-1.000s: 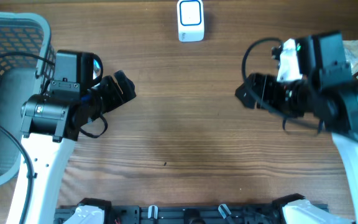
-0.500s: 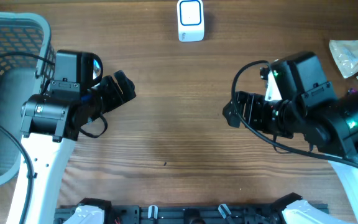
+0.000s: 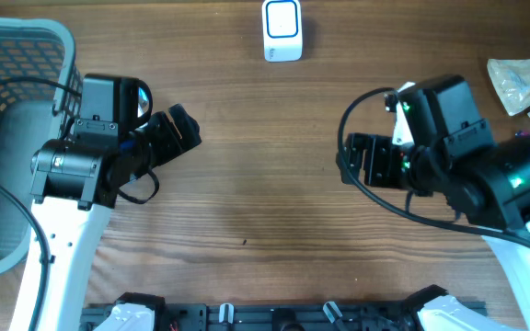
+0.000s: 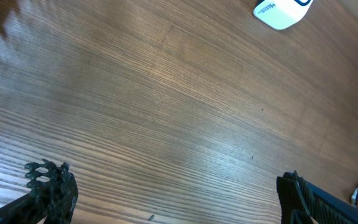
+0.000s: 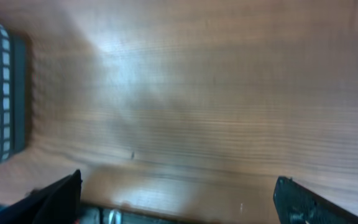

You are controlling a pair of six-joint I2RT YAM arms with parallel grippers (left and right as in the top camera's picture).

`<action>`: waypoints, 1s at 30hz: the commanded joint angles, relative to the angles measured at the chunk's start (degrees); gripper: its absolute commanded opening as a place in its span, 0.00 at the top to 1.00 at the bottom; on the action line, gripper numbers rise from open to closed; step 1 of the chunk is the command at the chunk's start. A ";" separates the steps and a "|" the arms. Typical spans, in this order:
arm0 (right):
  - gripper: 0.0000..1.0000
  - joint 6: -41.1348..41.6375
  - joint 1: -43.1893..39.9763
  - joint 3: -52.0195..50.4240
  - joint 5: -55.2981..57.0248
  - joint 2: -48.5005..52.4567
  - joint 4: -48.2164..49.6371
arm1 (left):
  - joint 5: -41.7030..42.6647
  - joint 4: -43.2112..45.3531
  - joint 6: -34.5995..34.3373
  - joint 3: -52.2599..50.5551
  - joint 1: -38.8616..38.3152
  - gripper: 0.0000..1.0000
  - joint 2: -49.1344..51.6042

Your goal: Scan the item barcode

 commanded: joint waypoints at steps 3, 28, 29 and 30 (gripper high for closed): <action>0.00 -12.66 0.11 -9.11 1.44 -5.95 12.92 | 0.66 0.13 0.85 0.50 0.31 0.00 -0.09; 0.00 -27.76 -14.69 -88.48 -7.10 -66.58 89.53 | 0.66 0.13 0.85 0.50 0.31 0.00 -0.09; 0.00 -27.74 -15.21 -89.20 -7.08 -67.45 89.96 | 0.66 0.13 0.85 0.50 0.31 0.00 -0.09; 0.00 -27.76 -15.85 -89.79 -7.08 -68.24 90.20 | 0.66 0.13 0.85 0.50 0.31 0.00 -0.09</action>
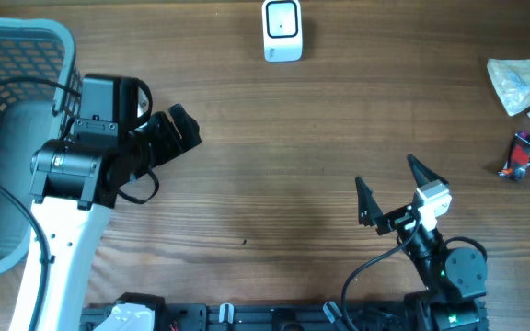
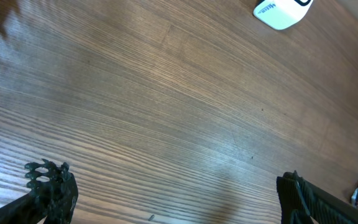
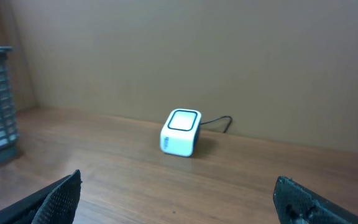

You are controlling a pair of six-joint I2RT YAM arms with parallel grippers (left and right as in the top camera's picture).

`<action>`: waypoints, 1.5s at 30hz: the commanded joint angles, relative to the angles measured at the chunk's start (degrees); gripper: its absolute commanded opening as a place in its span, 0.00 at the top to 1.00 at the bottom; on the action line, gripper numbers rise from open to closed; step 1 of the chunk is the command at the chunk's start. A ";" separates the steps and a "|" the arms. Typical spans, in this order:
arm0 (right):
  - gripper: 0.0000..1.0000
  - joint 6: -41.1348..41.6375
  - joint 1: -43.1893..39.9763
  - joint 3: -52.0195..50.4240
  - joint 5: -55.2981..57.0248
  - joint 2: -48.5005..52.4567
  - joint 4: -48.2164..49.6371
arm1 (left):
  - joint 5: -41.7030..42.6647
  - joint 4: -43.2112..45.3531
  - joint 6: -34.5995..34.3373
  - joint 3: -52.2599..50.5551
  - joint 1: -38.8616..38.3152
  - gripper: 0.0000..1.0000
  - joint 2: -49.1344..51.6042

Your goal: Scan the item barcode

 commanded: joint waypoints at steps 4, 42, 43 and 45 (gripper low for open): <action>0.00 -0.68 -4.13 -3.19 -0.81 -3.80 1.09 | 0.66 0.11 0.85 0.50 0.31 0.00 -0.09; 0.00 -3.91 -12.11 -3.15 8.39 -6.21 -7.98 | 0.66 0.11 0.87 0.50 0.31 0.00 -0.09; 0.00 -3.91 -12.11 -3.15 8.39 -6.21 -7.98 | 0.66 0.11 0.85 0.50 0.31 0.00 -0.09; 0.00 -3.91 -12.11 -3.15 8.39 -6.21 -7.98 | 0.66 0.11 0.85 0.50 0.31 0.00 -0.09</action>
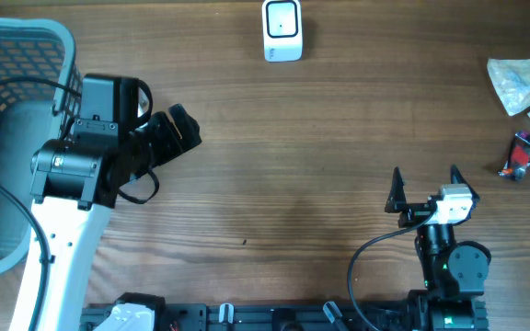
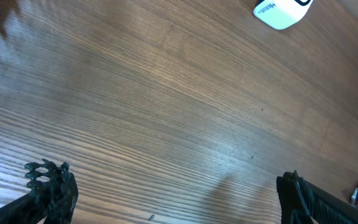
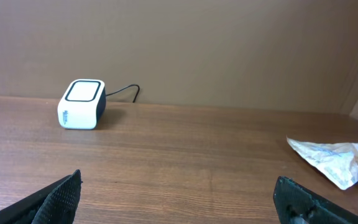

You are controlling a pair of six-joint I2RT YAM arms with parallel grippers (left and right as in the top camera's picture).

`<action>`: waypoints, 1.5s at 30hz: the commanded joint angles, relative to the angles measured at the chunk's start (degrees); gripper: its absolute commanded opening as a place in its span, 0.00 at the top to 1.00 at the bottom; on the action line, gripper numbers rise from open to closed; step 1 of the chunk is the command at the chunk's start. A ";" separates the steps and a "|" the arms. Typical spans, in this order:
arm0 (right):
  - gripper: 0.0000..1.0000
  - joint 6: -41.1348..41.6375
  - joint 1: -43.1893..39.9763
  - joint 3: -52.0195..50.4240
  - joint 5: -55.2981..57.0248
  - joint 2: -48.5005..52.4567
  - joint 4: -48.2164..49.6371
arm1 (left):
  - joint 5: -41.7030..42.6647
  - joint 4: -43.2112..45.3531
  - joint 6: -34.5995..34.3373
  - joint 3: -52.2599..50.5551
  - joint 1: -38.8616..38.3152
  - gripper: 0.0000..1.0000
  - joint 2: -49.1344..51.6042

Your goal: Scan the item barcode

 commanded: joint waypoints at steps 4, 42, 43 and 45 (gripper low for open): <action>0.00 0.87 -0.17 -0.04 -0.87 -0.90 0.07 | 0.66 0.11 0.83 0.50 0.31 0.00 -0.09; 0.00 0.87 -0.17 -0.04 -0.87 -0.83 0.07 | 9.88 26.93 33.81 -42.42 0.48 0.00 -42.84; 0.00 0.90 -0.17 -0.04 -0.87 -0.83 0.07 | 9.66 27.30 36.15 -44.41 0.55 0.00 -46.53; 0.00 0.92 -0.17 -0.04 -0.87 -0.83 0.07 | 9.64 27.21 38.38 -47.65 1.46 0.00 -53.51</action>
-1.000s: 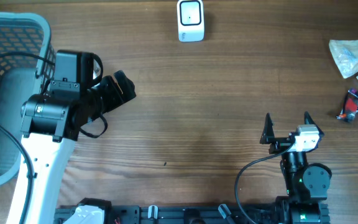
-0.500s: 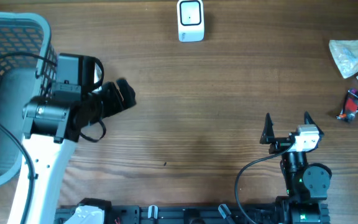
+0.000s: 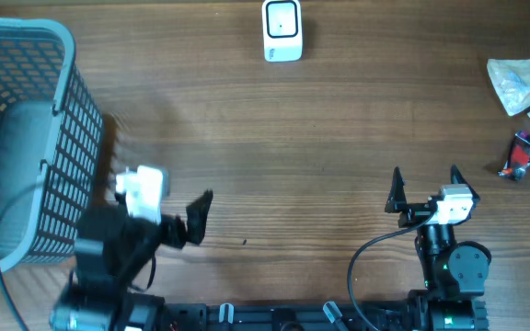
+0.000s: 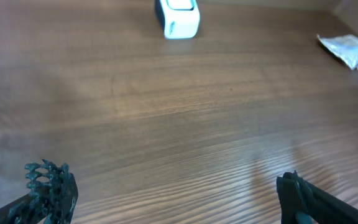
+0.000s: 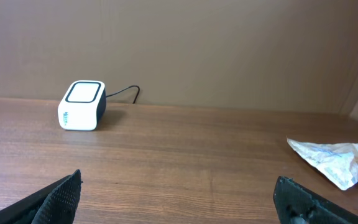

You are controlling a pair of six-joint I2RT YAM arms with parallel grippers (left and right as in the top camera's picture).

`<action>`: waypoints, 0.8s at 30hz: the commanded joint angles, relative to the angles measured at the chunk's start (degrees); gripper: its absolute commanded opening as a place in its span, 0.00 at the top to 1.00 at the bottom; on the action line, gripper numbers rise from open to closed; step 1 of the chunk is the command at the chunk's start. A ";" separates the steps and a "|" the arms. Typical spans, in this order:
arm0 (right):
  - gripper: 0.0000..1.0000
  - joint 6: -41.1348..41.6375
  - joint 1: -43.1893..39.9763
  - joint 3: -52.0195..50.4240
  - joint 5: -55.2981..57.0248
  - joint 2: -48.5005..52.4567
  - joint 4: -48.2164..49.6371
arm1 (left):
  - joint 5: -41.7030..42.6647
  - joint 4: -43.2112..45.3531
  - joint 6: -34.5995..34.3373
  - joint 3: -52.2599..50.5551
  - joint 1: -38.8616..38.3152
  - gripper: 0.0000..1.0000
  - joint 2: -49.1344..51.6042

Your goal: Scan the item barcode

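Observation:
The white barcode scanner [image 3: 282,30] stands at the table's far edge, also visible as the scanner [image 4: 177,14] and the scanner [image 5: 82,104]. The items lie at the far right: a clear crinkled packet [image 3: 521,81], a small orange packet and a dark wrapped piece [image 3: 521,154]. My left gripper [image 3: 190,221] sits low at the front left, open and empty [image 4: 173,199]. My right gripper [image 3: 425,179] sits low at the front right, open and empty [image 5: 179,199]. Both are far from the items.
A grey mesh basket [image 3: 58,110] fills the left side, close behind the left arm. The scanner's cable [image 5: 124,91] runs to the back wall. Bare wooden table [image 3: 283,165] lies between the grippers and the scanner.
My left arm was raised beside the basket, looking down at the table. It now sits low at the front left, looking across the table at the scanner. The right arm has not moved.
Both arms were first raised over the table, open and empty. The right arm was then low at the front right, angled toward the scanner, and later pointed straight back. The left arm held its place until now, when it also sits low at the front.

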 commanded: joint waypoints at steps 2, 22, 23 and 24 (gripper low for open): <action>0.00 0.72 -0.17 -0.04 -0.85 -0.61 0.09 | 0.87 0.46 7.26 -6.19 2.47 0.00 -12.63; 0.00 0.74 -0.17 -0.04 -0.85 -0.61 0.07 | -1.29 39.08 -2.19 -30.38 10.80 0.00 -24.83; 0.00 0.72 -0.17 -0.04 -0.85 -0.61 0.07 | -1.29 39.08 -1.95 -30.71 10.80 0.00 -24.83; 0.00 0.72 -0.17 -0.04 -0.85 -0.61 0.07 | -1.40 39.06 -1.38 -31.19 10.80 0.00 -24.83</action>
